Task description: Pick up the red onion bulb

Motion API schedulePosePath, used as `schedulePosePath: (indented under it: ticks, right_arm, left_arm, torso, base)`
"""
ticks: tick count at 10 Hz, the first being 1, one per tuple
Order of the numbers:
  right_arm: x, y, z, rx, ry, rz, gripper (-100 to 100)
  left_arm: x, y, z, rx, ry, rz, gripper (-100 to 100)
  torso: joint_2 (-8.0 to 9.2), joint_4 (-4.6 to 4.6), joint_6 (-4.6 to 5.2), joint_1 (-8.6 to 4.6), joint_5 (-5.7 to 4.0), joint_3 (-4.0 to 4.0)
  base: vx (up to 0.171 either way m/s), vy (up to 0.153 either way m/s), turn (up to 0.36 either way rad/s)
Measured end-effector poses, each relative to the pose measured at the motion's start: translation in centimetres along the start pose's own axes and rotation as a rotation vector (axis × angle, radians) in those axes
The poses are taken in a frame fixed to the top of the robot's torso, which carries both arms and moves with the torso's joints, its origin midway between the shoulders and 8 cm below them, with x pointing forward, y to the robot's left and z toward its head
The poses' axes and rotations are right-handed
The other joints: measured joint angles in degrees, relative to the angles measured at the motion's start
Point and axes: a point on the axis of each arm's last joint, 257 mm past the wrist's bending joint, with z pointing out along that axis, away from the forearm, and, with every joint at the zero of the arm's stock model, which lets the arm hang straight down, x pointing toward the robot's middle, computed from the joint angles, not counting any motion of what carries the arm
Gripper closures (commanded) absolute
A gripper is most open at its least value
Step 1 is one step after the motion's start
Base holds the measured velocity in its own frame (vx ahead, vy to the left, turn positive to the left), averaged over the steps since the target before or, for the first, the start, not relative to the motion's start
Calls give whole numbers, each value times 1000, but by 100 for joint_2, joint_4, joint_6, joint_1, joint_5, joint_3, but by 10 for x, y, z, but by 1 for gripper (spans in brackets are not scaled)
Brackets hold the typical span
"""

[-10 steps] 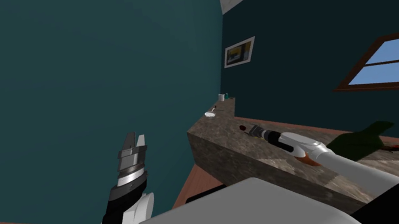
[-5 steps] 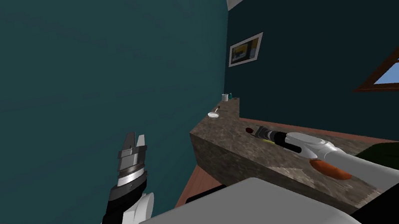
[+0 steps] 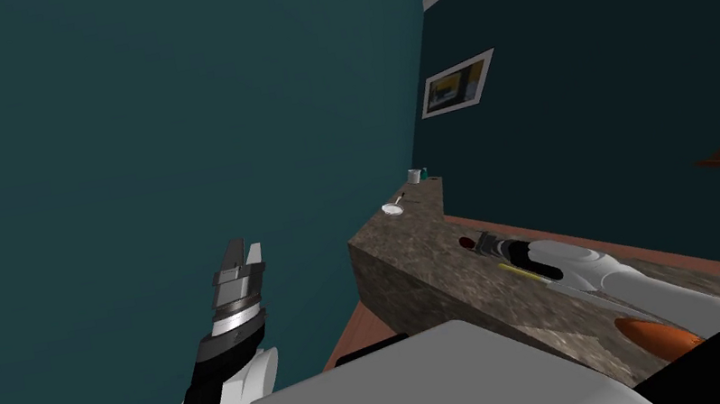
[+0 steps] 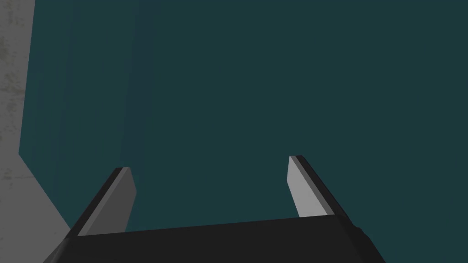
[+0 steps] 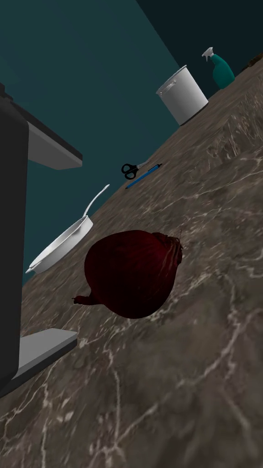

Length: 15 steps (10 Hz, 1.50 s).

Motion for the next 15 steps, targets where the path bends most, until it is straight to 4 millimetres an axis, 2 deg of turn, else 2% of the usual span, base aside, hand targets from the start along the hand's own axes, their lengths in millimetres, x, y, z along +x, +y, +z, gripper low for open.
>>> schedulePosePath:
  ticks: [1,3,4,5,6,7,11,13,15]
  right_arm:
    - [15,10,-10,-20,34,-24,-100]
    - [27,11,-8,-22,57,-32,-100]
    - [27,11,-8,-23,58,-33,0]
    - [27,11,-8,-23,58,-33,-100]
    - [31,18,-8,-22,62,-28,-100]
    - [31,19,-8,-21,64,-29,100]
    - [31,19,-8,-21,64,-29,100]
    - [31,19,-8,-21,64,-29,-100]
    - [33,-5,-11,2,63,-31,-100]
  left_arm:
    - [0,0,0,0,0,0,0]
    - [0,0,0,0,0,0,0]
    - [0,0,0,0,0,0,0]
    - [0,0,0,0,0,0,0]
    - [0,0,0,0,0,0,0]
    - [0,0,0,0,0,0,0]
    - [0,0,0,0,0,0,0]
    - [0,0,0,0,0,0,0]
    - [0,0,0,0,0,0,0]
  torso:
    - [23,4,8,2,0,12]
    - [42,9,4,-8,-2,24]
    - [44,10,4,-8,-2,25]
    - [45,10,4,-8,-2,26]
    - [49,11,3,-13,-4,28]
    - [48,11,4,-12,-3,28]
    - [45,10,4,-8,-2,26]
    - [45,10,4,-8,-2,26]
    - [60,14,3,22,6,35]
  base:
    - [9,12,-34]
    - [0,0,0]
    - [0,0,0]
    - [-14,-17,50]
    - [-9,-9,19]
    - [0,0,0]
    - [0,0,0]
    - [-23,31,72]
    - [-53,80,123]
